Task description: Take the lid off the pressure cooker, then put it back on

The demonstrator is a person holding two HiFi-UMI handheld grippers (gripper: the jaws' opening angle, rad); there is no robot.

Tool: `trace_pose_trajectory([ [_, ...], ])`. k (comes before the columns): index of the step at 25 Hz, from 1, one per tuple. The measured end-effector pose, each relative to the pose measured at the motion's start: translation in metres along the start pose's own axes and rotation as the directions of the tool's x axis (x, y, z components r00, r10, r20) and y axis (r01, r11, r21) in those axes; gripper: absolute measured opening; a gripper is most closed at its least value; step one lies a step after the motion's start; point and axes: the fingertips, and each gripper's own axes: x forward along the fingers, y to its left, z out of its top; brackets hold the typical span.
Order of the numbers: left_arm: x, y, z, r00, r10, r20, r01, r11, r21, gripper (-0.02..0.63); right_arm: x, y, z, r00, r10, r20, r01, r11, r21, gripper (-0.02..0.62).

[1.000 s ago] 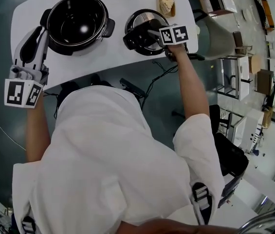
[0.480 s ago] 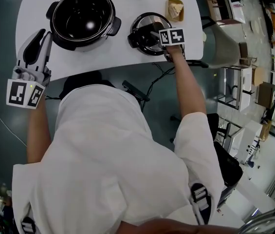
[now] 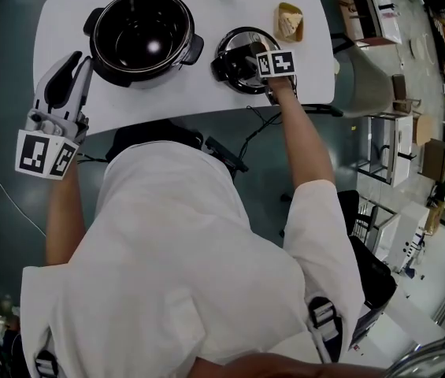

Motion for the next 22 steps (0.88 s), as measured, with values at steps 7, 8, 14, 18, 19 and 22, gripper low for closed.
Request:
trace_pose_trajectory([
  [7, -0.003, 0.002, -0.007, 1.000, 0.002, -0.002, -0.002, 1.000, -0.014, 0.070, 0.010, -0.002, -0.001, 1.000, -0.007, -0.007, 0.007, 1.000, 0.009, 0.281],
  [8, -0.002, 0.000, -0.006, 1.000, -0.002, 0.001, 0.002, 1.000, -0.014, 0.070, 0.011, -0.003, -0.002, 1.000, -0.005, -0.004, 0.006, 1.000, 0.020, 0.281],
  [14, 0.003, -0.005, -0.005, 0.999, -0.032, 0.017, 0.032, 0.999, -0.019, 0.071, 0.011, -0.005, -0.004, 1.000, -0.006, 0.013, 0.005, 0.999, 0.049, 0.281],
  [18, 0.005, -0.009, -0.009, 0.999, -0.044, 0.023, 0.045, 0.998, -0.046, 0.070, 0.013, -0.004, -0.002, 1.000, -0.006, 0.007, 0.005, 0.999, 0.045, 0.281],
  [19, 0.004, -0.010, -0.010, 0.998, -0.049, 0.025, 0.050, 0.998, -0.049, 0.069, 0.013, -0.004, -0.002, 1.000, 0.000, 0.001, -0.001, 0.999, 0.045, 0.281],
  [22, 0.002, -0.011, -0.014, 0.998, -0.066, 0.021, 0.067, 0.996, -0.060, 0.071, 0.012, -0.002, -0.004, 0.997, 0.072, -0.006, -0.071, 0.994, 0.080, 0.284],
])
